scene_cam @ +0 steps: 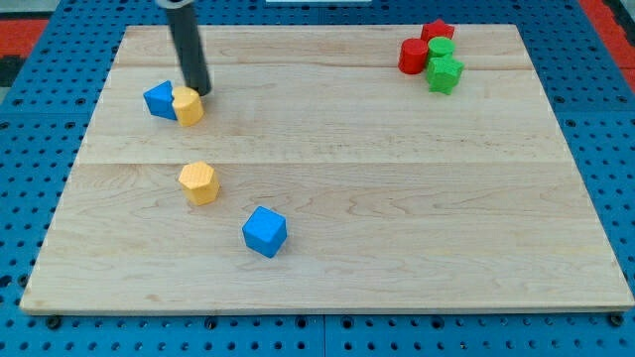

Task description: Move the yellow heart into the hexagon

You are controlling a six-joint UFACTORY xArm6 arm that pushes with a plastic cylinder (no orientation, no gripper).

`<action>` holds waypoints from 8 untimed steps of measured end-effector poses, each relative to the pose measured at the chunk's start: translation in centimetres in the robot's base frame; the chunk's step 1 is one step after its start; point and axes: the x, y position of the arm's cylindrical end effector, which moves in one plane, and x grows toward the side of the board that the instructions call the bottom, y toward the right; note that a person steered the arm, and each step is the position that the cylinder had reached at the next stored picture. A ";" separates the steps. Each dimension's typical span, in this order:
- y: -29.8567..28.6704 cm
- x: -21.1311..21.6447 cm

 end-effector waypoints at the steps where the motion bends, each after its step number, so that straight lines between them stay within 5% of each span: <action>1: -1.9 2.6; 5: 1.3 10.7; 8: 8.6 7.7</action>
